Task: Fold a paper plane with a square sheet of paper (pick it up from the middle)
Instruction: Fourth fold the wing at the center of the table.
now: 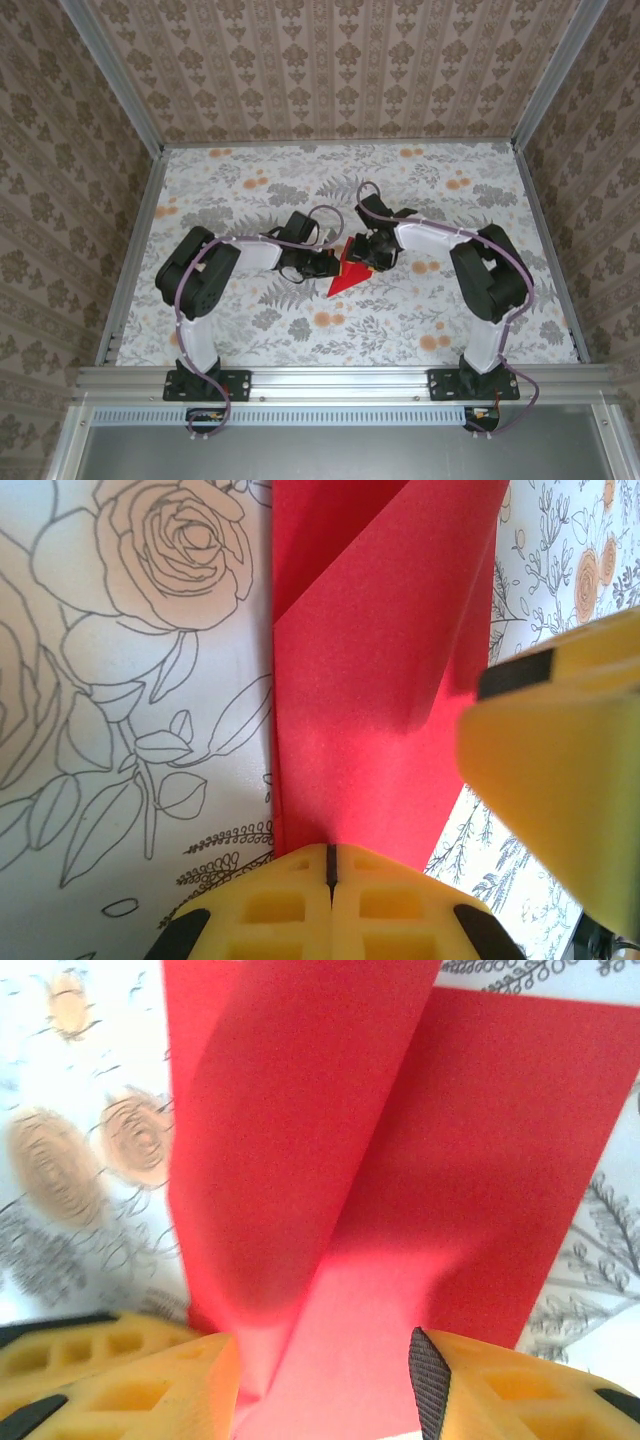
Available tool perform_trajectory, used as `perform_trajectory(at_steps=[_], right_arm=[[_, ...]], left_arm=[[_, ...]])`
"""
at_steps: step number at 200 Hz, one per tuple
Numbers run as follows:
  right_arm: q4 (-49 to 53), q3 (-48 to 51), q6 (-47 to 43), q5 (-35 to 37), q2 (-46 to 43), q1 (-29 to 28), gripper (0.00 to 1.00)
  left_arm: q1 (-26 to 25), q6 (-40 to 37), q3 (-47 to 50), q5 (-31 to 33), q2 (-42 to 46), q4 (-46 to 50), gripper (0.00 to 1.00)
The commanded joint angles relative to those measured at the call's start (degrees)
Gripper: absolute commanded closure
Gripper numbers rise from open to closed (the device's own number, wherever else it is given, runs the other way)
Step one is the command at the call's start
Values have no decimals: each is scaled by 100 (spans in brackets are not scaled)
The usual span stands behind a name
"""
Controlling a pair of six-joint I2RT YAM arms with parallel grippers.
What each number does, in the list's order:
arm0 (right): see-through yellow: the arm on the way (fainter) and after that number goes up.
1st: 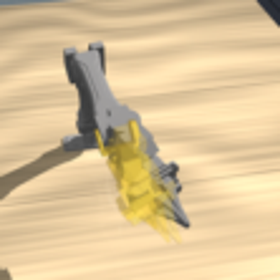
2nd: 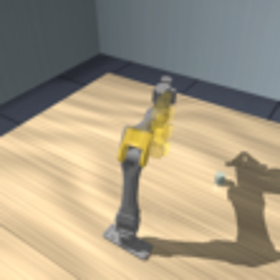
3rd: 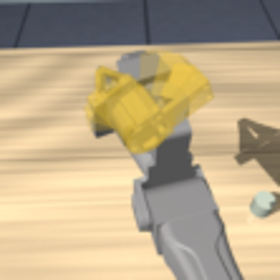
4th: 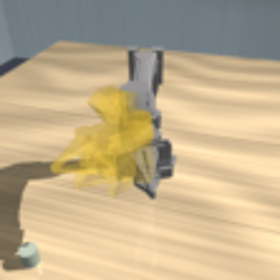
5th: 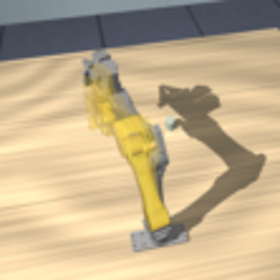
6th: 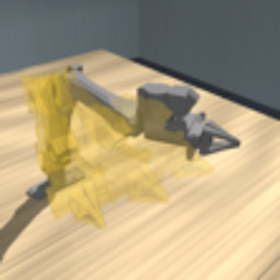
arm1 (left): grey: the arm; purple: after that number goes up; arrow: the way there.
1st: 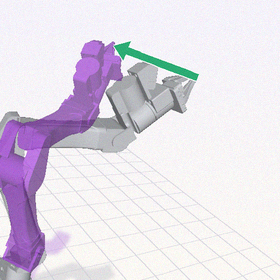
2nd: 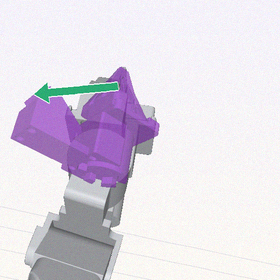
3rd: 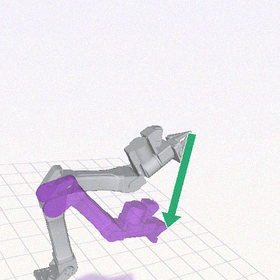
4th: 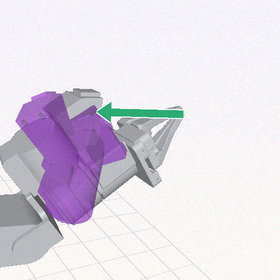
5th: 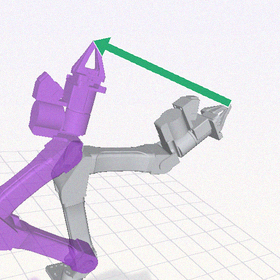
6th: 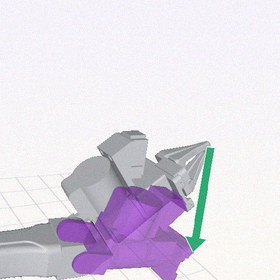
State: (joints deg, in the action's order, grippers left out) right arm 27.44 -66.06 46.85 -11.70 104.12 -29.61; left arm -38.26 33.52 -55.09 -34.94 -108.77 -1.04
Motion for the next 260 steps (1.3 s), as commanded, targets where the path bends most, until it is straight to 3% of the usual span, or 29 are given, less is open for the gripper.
perform_trajectory(at_steps=[1, 20, 53, 82, 166, 260], right_arm=[[-453, 253, -36, -370, -587, 34, 50], [-808, 453, -156, -626, -700, 29, 56], [-1217, 580, -157, -1036, -435, 25, 79], [-1530, 608, -136, -1273, -140, 25, 88], [-1480, 875, -194, -747, 219, 102, 93], [-2358, 1480, -58, -998, 232, 403, 92]], left_arm=[[-58, -256, -7, 233, -324, 645, 100], [-76, -317, -52, 234, -346, 701, 100], [-85, -333, -82, 240, -359, 732, 100], [-92, -337, -97, 263, -347, 754, 100], [-93, -311, -90, 314, -315, 829, 100], [-97, -344, -80, 279, -256, 836, 100]])
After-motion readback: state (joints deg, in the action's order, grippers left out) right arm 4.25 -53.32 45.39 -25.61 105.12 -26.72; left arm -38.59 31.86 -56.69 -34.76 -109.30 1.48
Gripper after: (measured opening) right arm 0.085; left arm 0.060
